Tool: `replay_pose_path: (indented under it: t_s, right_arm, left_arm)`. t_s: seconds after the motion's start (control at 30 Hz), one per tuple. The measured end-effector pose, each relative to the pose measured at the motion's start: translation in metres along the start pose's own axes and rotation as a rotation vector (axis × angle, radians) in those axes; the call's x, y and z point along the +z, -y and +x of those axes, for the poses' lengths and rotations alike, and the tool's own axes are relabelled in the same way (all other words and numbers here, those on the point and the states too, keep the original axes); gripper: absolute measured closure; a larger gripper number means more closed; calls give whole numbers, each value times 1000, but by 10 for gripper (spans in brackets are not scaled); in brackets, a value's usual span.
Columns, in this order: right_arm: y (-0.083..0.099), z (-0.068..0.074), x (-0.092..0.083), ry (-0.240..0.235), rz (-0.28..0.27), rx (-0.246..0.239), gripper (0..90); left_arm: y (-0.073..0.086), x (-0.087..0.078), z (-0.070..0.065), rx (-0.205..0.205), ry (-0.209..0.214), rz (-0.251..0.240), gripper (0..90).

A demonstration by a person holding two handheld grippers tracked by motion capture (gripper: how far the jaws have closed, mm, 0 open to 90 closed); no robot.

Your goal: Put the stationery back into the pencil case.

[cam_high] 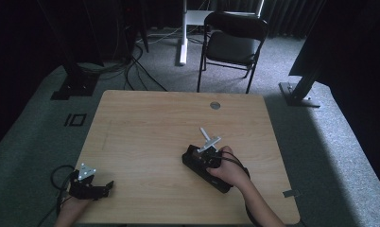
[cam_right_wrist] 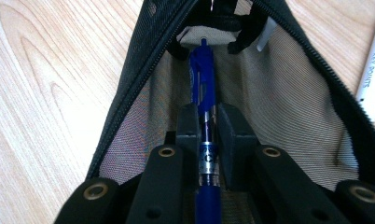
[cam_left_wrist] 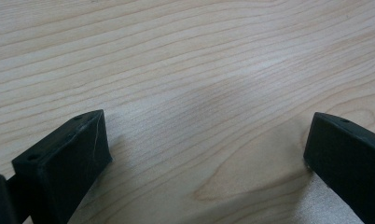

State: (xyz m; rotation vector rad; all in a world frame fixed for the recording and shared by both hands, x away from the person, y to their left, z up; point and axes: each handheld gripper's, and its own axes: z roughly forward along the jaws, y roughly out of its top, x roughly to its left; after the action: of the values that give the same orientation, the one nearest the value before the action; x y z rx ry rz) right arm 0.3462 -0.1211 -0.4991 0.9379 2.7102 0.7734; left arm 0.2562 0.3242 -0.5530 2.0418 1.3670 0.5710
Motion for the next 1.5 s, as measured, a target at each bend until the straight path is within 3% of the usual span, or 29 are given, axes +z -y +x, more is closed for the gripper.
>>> replay_pose_path:
  t_s: [0.33,0.57,0.9,1.23,1.33,1.5]
  right_arm:
    - [0,-2,0,-19,2,6,760]
    - [-2,-4,-19,-32,-76,24,766]
    - [-1,-7,-40,-31,-138,31,766]
    - [0,-22,-63,-8,-265,101,769]
    - [0,-25,-65,-1,-281,107,768]
    - [1,-36,-66,26,-337,180,767]
  left_arm:
    - [0,0,0,0,0,0,3]
    - [0,0,0,0,0,0,3]
    - [0,0,0,0,0,-1,3]
    - [0,0,0,1,0,0,3]
    - [0,0,0,0,0,-1,3]
    - [0,0,0,0,0,-1,3]
